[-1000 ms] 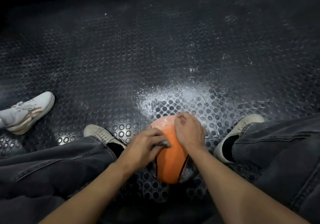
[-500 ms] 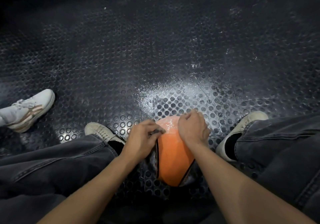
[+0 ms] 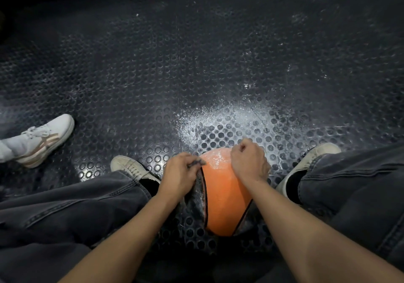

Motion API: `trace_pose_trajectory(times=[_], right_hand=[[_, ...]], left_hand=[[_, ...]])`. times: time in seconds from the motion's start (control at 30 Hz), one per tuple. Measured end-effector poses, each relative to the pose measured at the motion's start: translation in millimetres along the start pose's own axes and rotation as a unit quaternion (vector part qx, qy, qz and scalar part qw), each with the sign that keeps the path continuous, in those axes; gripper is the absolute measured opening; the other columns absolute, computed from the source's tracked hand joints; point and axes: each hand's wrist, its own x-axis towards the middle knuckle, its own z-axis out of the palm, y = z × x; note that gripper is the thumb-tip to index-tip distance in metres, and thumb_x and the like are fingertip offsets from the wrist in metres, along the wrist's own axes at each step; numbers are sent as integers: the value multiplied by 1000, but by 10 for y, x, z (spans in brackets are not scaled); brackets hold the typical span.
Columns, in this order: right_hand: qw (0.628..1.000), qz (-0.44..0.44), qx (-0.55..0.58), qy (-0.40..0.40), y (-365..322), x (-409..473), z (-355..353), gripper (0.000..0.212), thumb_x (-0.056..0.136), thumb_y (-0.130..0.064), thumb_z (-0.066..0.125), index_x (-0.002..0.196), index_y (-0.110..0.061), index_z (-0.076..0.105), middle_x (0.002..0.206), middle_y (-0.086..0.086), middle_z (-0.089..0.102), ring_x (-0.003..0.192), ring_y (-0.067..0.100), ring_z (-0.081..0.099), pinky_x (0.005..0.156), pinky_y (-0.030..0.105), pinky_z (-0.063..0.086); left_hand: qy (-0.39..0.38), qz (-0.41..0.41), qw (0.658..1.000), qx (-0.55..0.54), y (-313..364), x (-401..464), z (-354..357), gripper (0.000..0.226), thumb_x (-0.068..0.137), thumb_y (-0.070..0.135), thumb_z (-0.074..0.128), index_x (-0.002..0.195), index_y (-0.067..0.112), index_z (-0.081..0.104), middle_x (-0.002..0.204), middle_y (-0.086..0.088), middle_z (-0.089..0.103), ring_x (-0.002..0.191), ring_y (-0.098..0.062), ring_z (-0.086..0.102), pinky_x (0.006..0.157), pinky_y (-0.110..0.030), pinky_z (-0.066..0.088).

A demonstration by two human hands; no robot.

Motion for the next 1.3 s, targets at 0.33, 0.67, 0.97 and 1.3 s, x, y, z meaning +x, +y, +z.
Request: trace_pose_trajectory(times=[0.33,0.67,0.97,1.3], right_hand=[[998,-3,-62,-26,-51,-61,-9,17,104,-32,38,98,-21,50,103,2,52,88,19,54,97,46,44],[999,10,-38,-36,-9,-36,24,22,105,-34,39,97,-23,57,100,-2,59,69,7,48,88,37,46],[994,11,-98,-43,-52,-53,33,28,104,-33,33,115,-18,54,117,3,53,84,15,53,103,48,36],[997,-5,12,-78,55,-68,21,29,104,-28,39,112,-32,66,95,-12,62,67,5,51,87,33,48]], left_hand=[[-15,0,999,42,76,156,7,14,90,13,64,100,16,74,95,11,61,80,3,53,83,-25,51],[-22,0,997,68,183,111,-4,17,93,15,60,103,20,73,94,9,58,80,-1,53,69,-13,46],[-16,9,997,79,212,127,2,15,93,18,61,101,18,74,86,8,54,80,-7,52,75,-22,45],[-32,50,993,106,316,90,36,19,93,14,57,102,19,74,92,3,57,84,-15,56,81,-31,50]])
